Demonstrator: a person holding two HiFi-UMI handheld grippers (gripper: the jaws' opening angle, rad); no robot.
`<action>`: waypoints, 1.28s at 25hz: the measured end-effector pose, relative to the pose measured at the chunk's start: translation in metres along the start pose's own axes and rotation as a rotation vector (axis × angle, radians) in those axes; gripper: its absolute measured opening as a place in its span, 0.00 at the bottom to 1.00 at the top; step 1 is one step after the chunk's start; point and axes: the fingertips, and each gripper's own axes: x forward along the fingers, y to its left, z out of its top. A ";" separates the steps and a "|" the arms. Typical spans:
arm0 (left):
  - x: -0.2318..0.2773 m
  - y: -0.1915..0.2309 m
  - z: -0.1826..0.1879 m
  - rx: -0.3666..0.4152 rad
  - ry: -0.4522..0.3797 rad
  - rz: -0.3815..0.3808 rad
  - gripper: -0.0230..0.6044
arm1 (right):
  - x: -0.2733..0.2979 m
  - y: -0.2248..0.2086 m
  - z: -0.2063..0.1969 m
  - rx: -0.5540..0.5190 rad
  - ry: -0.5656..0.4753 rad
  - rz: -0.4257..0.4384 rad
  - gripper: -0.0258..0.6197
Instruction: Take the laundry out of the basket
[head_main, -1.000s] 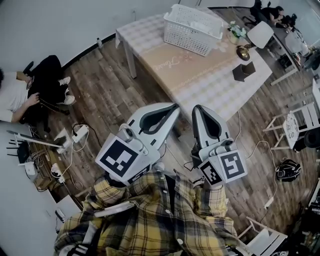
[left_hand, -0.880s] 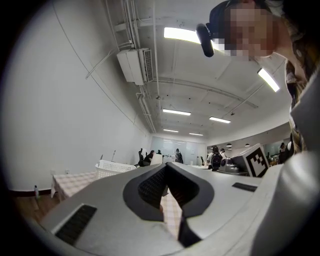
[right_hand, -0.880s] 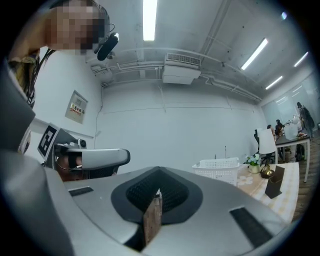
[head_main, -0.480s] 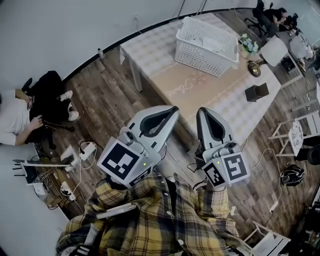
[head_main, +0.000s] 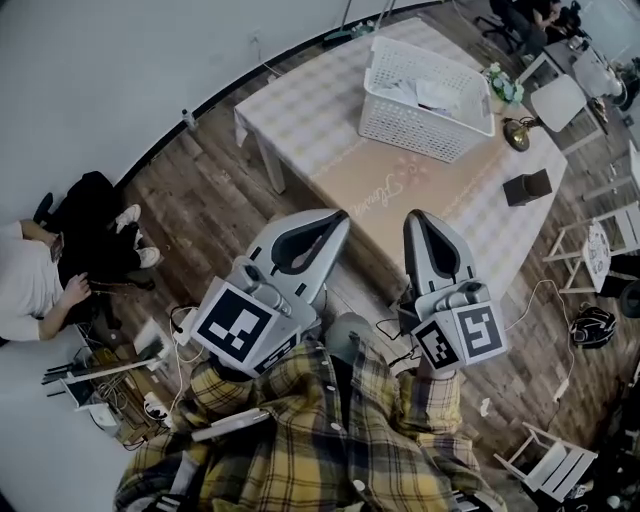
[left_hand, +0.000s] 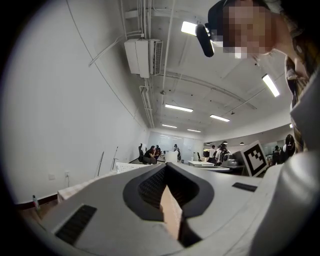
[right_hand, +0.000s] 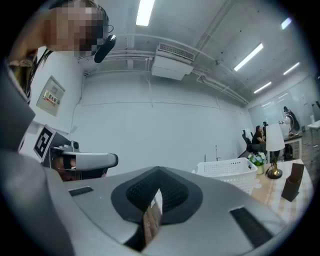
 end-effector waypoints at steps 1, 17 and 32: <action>0.002 0.006 -0.001 -0.004 0.002 -0.003 0.05 | 0.004 -0.002 -0.001 0.004 0.004 -0.010 0.04; 0.117 0.091 -0.004 -0.010 0.031 -0.052 0.05 | 0.103 -0.101 0.005 0.017 0.019 -0.087 0.04; 0.262 0.112 -0.007 0.003 0.062 -0.149 0.05 | 0.150 -0.229 0.021 0.008 0.036 -0.170 0.04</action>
